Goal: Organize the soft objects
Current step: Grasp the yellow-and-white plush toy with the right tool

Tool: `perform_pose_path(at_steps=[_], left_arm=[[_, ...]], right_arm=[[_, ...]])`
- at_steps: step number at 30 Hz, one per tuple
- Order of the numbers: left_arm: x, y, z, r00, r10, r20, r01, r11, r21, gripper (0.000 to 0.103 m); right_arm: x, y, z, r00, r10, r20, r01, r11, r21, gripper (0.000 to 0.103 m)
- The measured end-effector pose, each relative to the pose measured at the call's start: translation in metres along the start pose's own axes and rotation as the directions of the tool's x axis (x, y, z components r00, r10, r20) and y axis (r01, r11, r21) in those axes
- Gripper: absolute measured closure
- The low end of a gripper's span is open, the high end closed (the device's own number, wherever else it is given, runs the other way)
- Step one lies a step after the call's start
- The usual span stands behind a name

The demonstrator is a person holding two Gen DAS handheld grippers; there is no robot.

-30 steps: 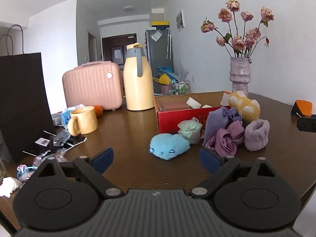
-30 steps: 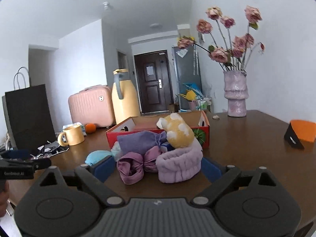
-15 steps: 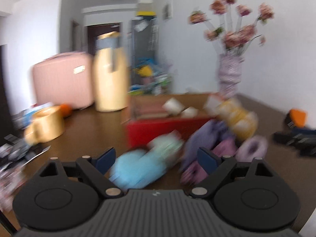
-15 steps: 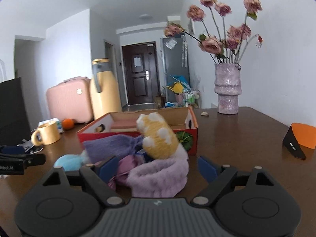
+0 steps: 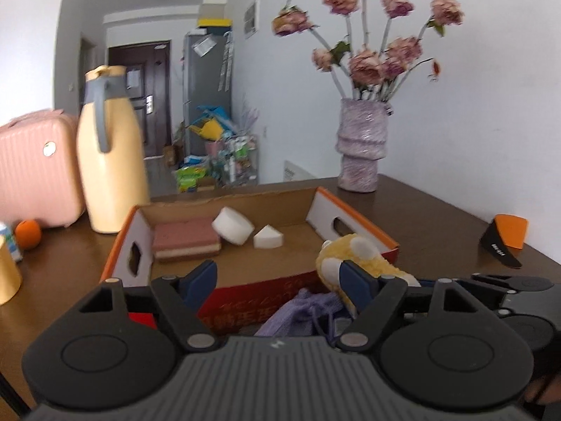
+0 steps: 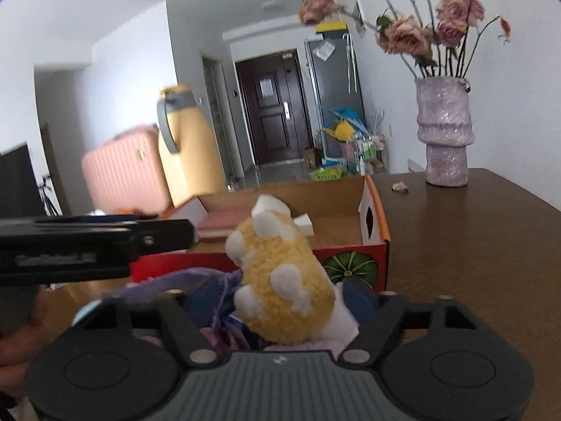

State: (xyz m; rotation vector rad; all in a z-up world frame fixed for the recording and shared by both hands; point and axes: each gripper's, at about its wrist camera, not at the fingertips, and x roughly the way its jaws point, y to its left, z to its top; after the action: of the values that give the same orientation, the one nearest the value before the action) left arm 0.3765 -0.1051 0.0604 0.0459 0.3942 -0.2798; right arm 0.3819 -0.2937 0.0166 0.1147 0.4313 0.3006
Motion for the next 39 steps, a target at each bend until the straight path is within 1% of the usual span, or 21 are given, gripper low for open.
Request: perform_pose_path(at_steps=[2, 4, 6, 9, 11, 14, 15, 17, 20, 22, 23, 25, 27, 28, 29, 30, 32, 33, 35, 39], left_arm=[[0.001, 0.003, -0.003, 1.0, 0.019, -0.015, -0.019, 1.0, -0.014, 0.024], [-0.001, 0.008, -0.005, 0.998, 0.049, -0.026, -0.049, 0.998, -0.028, 0.024], [-0.006, 0.012, -0.005, 0.997, 0.072, -0.028, -0.073, 0.997, -0.04, 0.024], [-0.02, 0.018, -0.005, 0.995, 0.095, -0.019, -0.096, 0.994, -0.056, 0.023], [-0.029, 0.02, -0.006, 0.995, 0.103, -0.011, -0.104, 0.993, -0.062, 0.023], [-0.046, 0.021, -0.007, 0.993, 0.118, 0.01, -0.117, 0.991, -0.067, 0.023], [-0.052, 0.022, -0.007, 0.993, 0.12, 0.017, -0.119, 0.99, -0.071, 0.023], [-0.069, 0.025, -0.009, 0.991, 0.129, 0.039, -0.126, 0.989, -0.076, 0.023], [-0.093, 0.036, -0.017, 0.986, 0.153, 0.059, -0.147, 0.985, -0.094, 0.023], [-0.11, 0.045, -0.027, 0.982, 0.178, 0.067, -0.17, 0.98, -0.102, 0.023], [-0.118, 0.05, -0.033, 0.979, 0.191, 0.066, -0.183, 0.977, -0.11, 0.023], [-0.13, 0.061, -0.046, 0.977, 0.211, 0.043, -0.203, 0.97, -0.137, 0.023], [-0.14, 0.069, -0.064, 0.978, 0.208, 0.013, -0.204, 0.967, -0.155, 0.023], [-0.144, 0.071, -0.072, 0.979, 0.203, -0.001, -0.2, 0.967, -0.155, 0.023], [-0.148, 0.071, -0.082, 0.982, 0.186, -0.019, -0.186, 0.971, -0.152, 0.023], [-0.151, 0.07, -0.089, 0.986, 0.162, -0.027, -0.164, 0.975, -0.151, 0.025], [-0.155, 0.069, -0.103, 0.993, 0.111, -0.039, -0.116, 0.98, -0.164, 0.028], [-0.154, 0.068, -0.107, 0.994, 0.096, -0.054, -0.104, 0.979, -0.174, 0.029], [-0.151, 0.066, -0.113, 0.994, 0.088, -0.071, -0.1, 0.977, -0.186, 0.029], [-0.153, 0.069, -0.115, 0.997, 0.06, -0.057, -0.072, 0.971, -0.227, 0.029]], right_arm=[[0.006, -0.001, -0.001, 1.0, 0.009, -0.006, -0.009, 1.0, -0.009, 0.049], [0.006, 0.002, 0.0, 1.0, 0.006, -0.011, -0.006, 0.999, -0.037, 0.056], [0.0, 0.002, 0.002, 1.0, 0.002, 0.009, -0.002, 0.999, -0.033, 0.057], [-0.013, 0.003, 0.008, 0.998, -0.027, 0.059, 0.031, 0.998, -0.054, 0.058], [-0.026, 0.003, 0.013, 0.995, -0.032, 0.097, 0.037, 0.998, -0.056, 0.058], [-0.055, 0.014, 0.021, 0.989, -0.026, 0.148, 0.04, 0.995, -0.093, 0.058], [-0.067, 0.021, 0.022, 0.986, -0.014, 0.167, 0.033, 0.993, -0.114, 0.058], [-0.093, 0.04, 0.018, 0.98, 0.039, 0.197, -0.005, 0.985, -0.173, 0.058], [-0.122, 0.078, -0.003, 0.978, 0.12, 0.169, -0.07, 0.959, -0.273, 0.058], [-0.13, 0.105, -0.029, 0.98, 0.167, 0.111, -0.12, 0.934, -0.338, 0.057], [-0.13, 0.117, -0.044, 0.981, 0.174, 0.082, -0.132, 0.921, -0.367, 0.058], [-0.125, 0.136, -0.072, 0.988, 0.151, 0.027, -0.128, 0.909, -0.396, 0.057], [-0.119, 0.148, -0.096, 0.993, 0.116, -0.019, -0.114, 0.912, -0.394, 0.057], [-0.119, 0.153, -0.106, 0.994, 0.107, -0.02, -0.106, 0.906, -0.41, 0.056], [-0.121, 0.159, -0.115, 0.996, 0.087, 0.002, -0.077, 0.892, -0.445, 0.055], [-0.122, 0.164, -0.123, 0.998, 0.066, 0.019, -0.049, 0.877, -0.478, 0.053], [-0.123, 0.168, -0.131, 0.999, 0.044, 0.017, -0.029, 0.861, -0.508, 0.049], [-0.124, 0.169, -0.132, 0.999, 0.039, 0.016, -0.026, 0.86, -0.509, 0.048], [-0.124, 0.168, -0.131, 0.999, 0.054, -0.001, -0.048, 0.873, -0.486, 0.048], [-0.127, 0.156, -0.122, 0.996, 0.086, -0.019, -0.086, 0.907, -0.413, 0.047]])
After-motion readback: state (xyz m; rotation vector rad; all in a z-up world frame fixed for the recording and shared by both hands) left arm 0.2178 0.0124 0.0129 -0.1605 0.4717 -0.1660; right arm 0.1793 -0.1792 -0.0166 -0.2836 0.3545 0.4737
